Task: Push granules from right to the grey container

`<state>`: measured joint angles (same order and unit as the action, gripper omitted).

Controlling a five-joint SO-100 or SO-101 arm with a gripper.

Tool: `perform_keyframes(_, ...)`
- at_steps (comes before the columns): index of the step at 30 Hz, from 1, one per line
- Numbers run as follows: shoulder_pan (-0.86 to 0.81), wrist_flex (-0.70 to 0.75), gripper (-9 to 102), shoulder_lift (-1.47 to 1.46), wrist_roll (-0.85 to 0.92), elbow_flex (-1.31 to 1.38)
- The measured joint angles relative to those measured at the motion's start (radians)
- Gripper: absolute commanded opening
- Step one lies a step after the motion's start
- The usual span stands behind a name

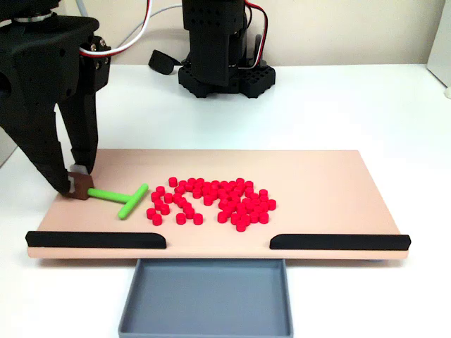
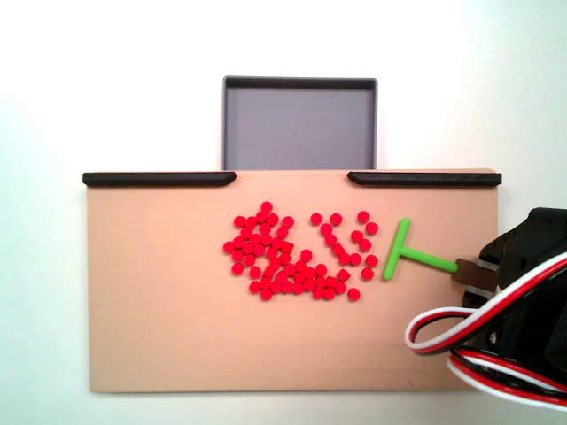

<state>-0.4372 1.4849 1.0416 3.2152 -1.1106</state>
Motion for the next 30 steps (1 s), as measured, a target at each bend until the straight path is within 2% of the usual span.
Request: perform_keyframes(30, 0.011, 0.003, 0, -0.017, 0.000, 0.011)
